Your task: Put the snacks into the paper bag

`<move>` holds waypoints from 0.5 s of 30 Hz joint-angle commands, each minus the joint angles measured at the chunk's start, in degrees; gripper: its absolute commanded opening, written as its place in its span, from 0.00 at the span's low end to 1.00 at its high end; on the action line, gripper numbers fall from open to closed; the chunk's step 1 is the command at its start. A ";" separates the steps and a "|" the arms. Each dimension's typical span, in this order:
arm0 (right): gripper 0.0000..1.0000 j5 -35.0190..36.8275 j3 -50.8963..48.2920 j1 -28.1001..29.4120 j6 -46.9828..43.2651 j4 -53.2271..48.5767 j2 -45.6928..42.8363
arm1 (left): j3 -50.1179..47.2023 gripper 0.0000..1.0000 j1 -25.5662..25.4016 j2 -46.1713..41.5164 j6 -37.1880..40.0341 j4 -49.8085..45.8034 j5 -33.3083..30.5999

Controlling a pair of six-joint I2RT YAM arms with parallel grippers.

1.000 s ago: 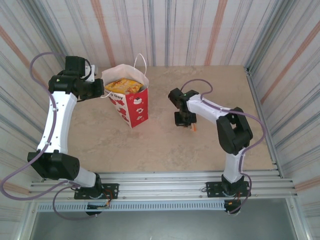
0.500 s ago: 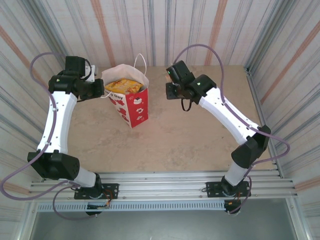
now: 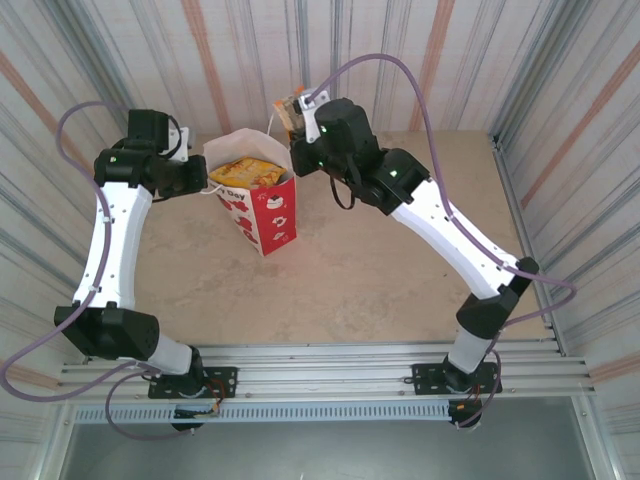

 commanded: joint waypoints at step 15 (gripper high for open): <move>0.02 -11.51 28.84 0.13 1.61 -15.52 27.54 | 2.95 0.00 -0.60 0.28 2.05 -2.28 0.72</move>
